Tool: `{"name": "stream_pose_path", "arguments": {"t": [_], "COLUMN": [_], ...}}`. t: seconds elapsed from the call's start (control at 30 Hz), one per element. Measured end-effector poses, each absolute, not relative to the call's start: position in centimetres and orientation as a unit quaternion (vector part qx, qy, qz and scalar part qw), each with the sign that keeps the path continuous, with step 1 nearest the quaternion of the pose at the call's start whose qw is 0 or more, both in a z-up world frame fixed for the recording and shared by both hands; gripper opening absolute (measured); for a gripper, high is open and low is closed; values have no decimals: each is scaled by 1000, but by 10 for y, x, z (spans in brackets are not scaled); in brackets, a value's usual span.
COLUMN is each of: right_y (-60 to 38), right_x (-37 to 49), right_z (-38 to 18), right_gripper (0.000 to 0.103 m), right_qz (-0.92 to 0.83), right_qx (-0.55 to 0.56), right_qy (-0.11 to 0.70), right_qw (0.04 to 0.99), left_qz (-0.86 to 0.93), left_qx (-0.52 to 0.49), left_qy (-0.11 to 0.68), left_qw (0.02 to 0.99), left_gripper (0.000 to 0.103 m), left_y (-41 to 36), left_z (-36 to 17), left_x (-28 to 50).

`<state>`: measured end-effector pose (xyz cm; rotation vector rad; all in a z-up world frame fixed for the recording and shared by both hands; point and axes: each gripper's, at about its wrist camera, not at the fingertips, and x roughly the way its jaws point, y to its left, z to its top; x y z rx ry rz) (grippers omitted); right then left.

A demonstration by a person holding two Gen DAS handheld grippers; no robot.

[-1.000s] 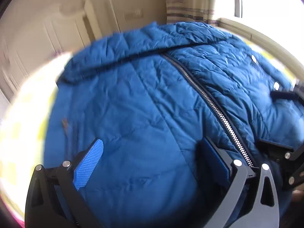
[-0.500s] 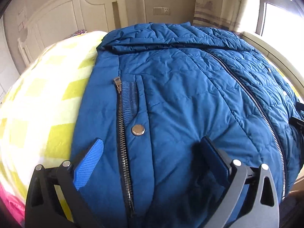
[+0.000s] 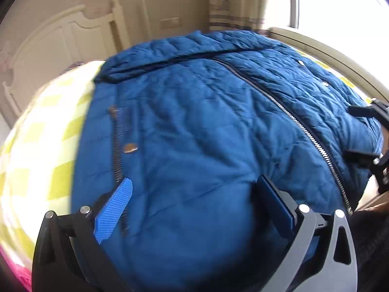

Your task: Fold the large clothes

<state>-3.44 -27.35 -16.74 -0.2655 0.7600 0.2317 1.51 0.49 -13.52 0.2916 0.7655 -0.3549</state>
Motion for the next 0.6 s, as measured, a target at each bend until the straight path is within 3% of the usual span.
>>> {"name": "stream_pose_path", "arguments": {"t": [0.23, 0.4, 0.5, 0.53, 0.6], "right_y": [-339, -403, -408, -403, -392], "right_x": [-62, -66, -71, -74, -79], "right_z": [-152, -160, -168, -168, -168], "right_gripper": [98, 98, 98, 86, 79], "right_qz": [8, -49, -42, -34, -15], "right_qx": [-82, 28, 38, 28, 10], "right_qy": [343, 374, 379, 377, 370], "right_qw": [936, 926, 923, 925, 929], "left_qz": [-96, -97, -133, -145, -153], "left_qx": [67, 32, 11, 19, 31], "left_qy": [342, 386, 395, 396, 396], "left_qw": [932, 917, 909, 906, 905], "left_gripper": [101, 101, 101, 101, 101], "left_y": [77, 101, 99, 95, 91], "left_z": [-119, -135, -139, -140, -141], "left_x": [-6, 3, -1, -4, -8]}}
